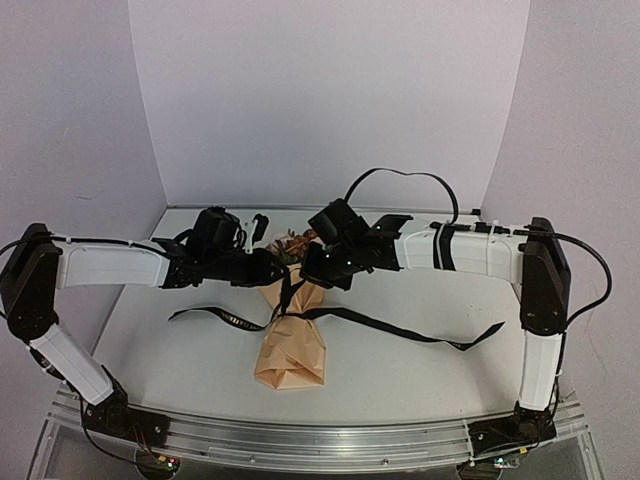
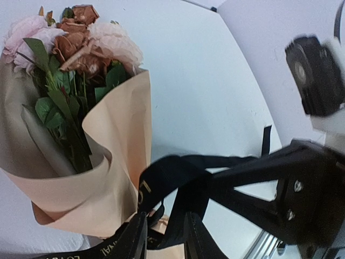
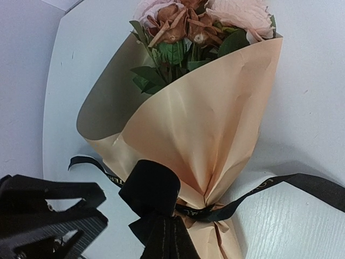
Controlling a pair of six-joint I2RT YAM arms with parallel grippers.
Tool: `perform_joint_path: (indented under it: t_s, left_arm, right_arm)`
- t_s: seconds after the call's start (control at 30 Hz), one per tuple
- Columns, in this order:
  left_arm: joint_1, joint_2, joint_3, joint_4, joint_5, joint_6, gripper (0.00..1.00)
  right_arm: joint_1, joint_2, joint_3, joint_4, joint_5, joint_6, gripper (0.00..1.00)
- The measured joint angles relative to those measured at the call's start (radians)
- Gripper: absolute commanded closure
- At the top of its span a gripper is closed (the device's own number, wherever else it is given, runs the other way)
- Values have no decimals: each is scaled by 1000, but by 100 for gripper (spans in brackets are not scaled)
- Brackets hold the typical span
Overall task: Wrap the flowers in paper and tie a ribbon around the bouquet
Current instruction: Cross the half-tied ribbon over the folded bouquet.
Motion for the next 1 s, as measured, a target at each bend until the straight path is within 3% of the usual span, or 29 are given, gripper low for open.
perform_joint_path:
  t_s: [0.17, 0.5, 0.7, 1.0]
  left_arm:
    - [57, 65, 38, 18, 53, -22, 88]
    - [142, 355, 100, 77, 202, -89, 94]
    - [163, 406, 116, 61, 220, -101, 92]
    - [164, 316, 137, -27, 218, -27, 77]
  right_arm:
    - [0, 0, -11, 1, 3, 4, 100]
    - [0, 1, -52, -48, 42, 26, 100]
    - [0, 6, -49, -67, 53, 18, 100]
    - [0, 6, -8, -80, 55, -15, 100]
